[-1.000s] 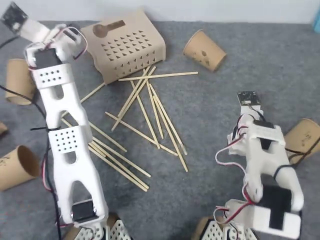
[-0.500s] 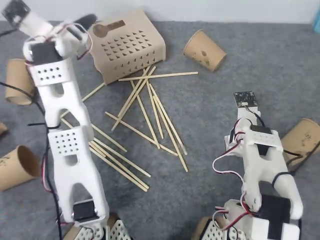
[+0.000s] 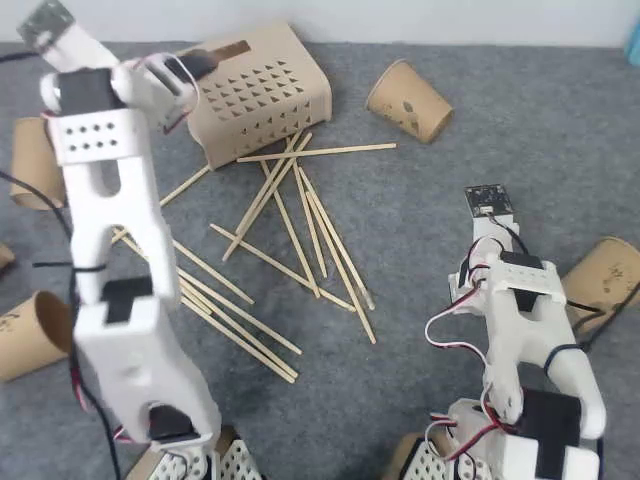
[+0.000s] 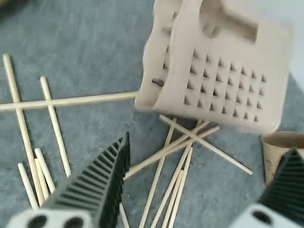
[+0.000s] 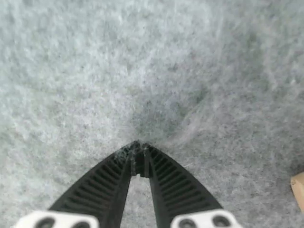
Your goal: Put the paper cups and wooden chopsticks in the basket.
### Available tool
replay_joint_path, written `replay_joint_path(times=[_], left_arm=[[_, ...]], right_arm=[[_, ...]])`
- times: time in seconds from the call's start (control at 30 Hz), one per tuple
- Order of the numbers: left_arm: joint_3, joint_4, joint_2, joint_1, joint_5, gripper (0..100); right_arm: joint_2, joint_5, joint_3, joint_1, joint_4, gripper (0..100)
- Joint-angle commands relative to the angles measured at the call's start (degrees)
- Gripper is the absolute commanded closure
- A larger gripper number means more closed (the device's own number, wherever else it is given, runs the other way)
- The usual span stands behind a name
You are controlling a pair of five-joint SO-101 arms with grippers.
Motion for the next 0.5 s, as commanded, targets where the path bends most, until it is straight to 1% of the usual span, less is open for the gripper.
replay_joint_path(times=[0.0,0.3,0.37,0.47], left_arm=[[17.9,-10.3,-15.3,0.9,-0.4,55],[60.6,-46.2,-32.7,1.2,-0.2,55],[66.5,-51.9,-34.3,1.2,-0.2,55],[71.0,-56.2,-33.8,1.0,-0.2,55]], right_arm=[[-2.9,1.0,-0.3,-0.6,-0.7,99.1],[-2.9,1.1,-0.2,-0.6,-0.5,99.1],[-2.9,1.1,-0.2,-0.6,-0.5,99.1],[-2.9,1.1,-0.2,-0.6,-0.5,99.1]])
